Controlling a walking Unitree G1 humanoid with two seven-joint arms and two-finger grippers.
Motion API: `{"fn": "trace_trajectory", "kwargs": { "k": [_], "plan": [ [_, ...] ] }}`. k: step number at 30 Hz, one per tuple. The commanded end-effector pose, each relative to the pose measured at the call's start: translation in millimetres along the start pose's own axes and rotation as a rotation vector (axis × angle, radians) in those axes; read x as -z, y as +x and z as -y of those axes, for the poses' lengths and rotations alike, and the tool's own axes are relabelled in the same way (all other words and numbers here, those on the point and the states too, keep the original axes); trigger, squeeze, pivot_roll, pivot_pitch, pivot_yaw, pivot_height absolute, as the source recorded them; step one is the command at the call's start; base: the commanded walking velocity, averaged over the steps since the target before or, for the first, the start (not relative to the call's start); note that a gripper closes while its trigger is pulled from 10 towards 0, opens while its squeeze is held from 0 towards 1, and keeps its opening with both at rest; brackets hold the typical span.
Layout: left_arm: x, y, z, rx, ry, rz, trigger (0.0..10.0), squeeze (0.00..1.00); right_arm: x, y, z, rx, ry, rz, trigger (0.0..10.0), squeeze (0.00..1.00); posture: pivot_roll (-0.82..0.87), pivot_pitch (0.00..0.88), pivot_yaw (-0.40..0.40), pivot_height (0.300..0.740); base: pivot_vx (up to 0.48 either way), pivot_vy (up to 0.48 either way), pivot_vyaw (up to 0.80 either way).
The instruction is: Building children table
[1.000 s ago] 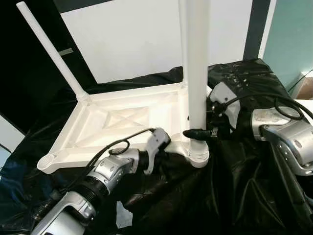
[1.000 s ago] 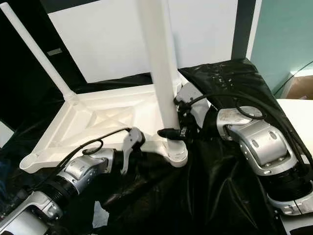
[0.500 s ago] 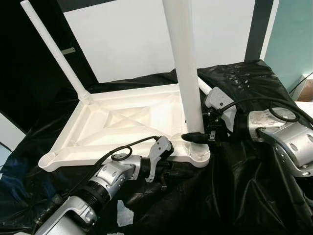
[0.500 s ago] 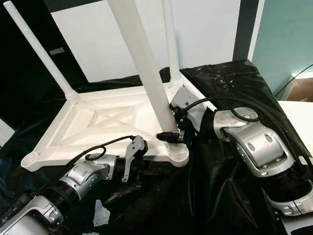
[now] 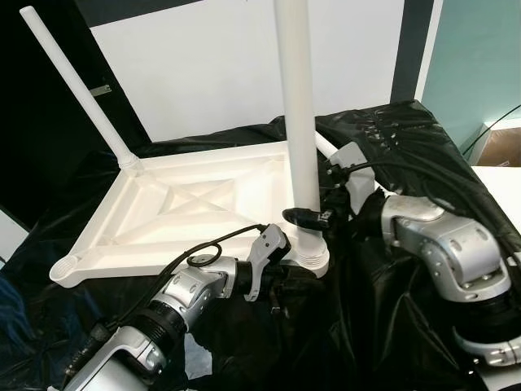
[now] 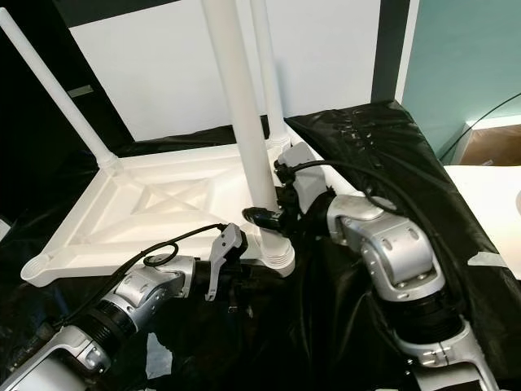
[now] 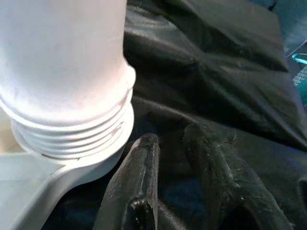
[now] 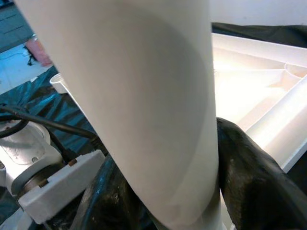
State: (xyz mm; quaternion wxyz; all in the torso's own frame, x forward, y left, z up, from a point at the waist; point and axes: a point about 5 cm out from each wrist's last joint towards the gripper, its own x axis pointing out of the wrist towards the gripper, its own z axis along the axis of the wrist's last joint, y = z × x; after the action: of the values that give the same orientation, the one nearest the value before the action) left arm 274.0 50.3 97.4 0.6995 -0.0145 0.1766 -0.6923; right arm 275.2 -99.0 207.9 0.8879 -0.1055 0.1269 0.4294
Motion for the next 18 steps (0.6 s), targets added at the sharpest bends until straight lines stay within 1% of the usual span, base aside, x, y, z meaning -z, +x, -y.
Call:
{"fn": "trace_trajectory", "kwargs": {
  "k": [1,3,5,7,9,10,11,12,14,15,16,17,18],
  "plan": [
    [3,-5.7,1.9,0.082,-0.008,-0.017,10.0,0.00,36,9.9,-8.3,-0.018,0.104,-0.155,10.0,0.00,-0.13,0.000,0.155,0.740,0.000,0.000,0.00],
    [3,-5.6,2.1,0.080,-0.010,-0.016,10.0,0.00,35,11.3,-9.4,0.036,0.069,-0.128,10.0,0.00,-0.13,0.000,0.152,0.740,0.000,0.000,0.00],
    [4,-5.3,2.4,0.079,-0.011,-0.015,10.0,0.00,34,12.0,-9.8,0.079,0.066,-0.101,10.0,0.00,-0.12,0.000,0.149,0.740,0.000,0.000,0.00],
    [4,-5.3,2.4,0.079,-0.011,-0.015,10.0,0.00,34,12.0,-9.8,0.079,0.066,-0.101,10.0,0.00,-0.12,0.000,0.149,0.740,0.000,0.000,0.00],
    [4,-5.7,2.5,0.075,-0.013,-0.013,10.0,0.00,34,11.4,-21.2,0.037,0.059,-0.066,10.0,0.00,-0.12,0.000,0.149,0.740,0.000,0.000,0.00],
    [5,-5.7,2.6,0.074,-0.013,-0.012,10.0,0.00,33,10.3,-23.1,0.027,0.065,-0.055,10.0,0.94,-0.12,0.000,0.146,0.740,0.000,0.000,0.00],
    [5,-5.7,2.6,0.074,-0.013,-0.012,10.0,0.00,33,10.3,-23.1,0.027,0.065,-0.055,10.0,0.94,-0.12,0.000,0.146,0.740,0.000,0.000,0.00],
    [5,-5.5,2.7,0.074,-0.013,-0.011,10.0,0.00,31,8.6,-23.4,0.015,0.071,-0.042,10.0,1.00,-0.12,0.000,0.146,0.740,0.000,0.000,0.00],
    [5,-5.1,2.4,0.073,-0.011,-0.012,10.0,0.00,25,5.5,-21.4,0.007,0.064,-0.019,10.0,1.00,-0.13,0.000,0.150,0.740,0.000,0.000,0.00],
    [5,-5.1,2.3,0.073,-0.010,-0.013,10.0,0.00,24,4.9,-21.2,0.005,0.060,-0.014,10.0,0.45,-0.13,0.000,0.150,0.740,0.000,0.000,0.00],
    [5,-5.1,2.3,0.073,-0.010,-0.013,10.0,0.00,24,4.9,-21.2,0.005,0.060,-0.014,10.0,0.45,-0.13,0.000,0.150,0.740,0.000,0.000,0.00],
    [5,-4.9,1.5,0.072,-0.003,-0.013,10.0,0.00,22,3.6,-19.9,0.004,0.050,-0.004,10.0,0.00,-0.13,0.000,0.151,0.740,0.000,0.000,0.00],
    [3,-5.3,0.1,0.068,0.005,-0.011,10.0,0.00,21,1.5,-17.7,0.003,0.037,0.000,10.0,0.00,-0.13,0.000,0.151,0.740,0.000,0.000,0.00]
  ]
}}
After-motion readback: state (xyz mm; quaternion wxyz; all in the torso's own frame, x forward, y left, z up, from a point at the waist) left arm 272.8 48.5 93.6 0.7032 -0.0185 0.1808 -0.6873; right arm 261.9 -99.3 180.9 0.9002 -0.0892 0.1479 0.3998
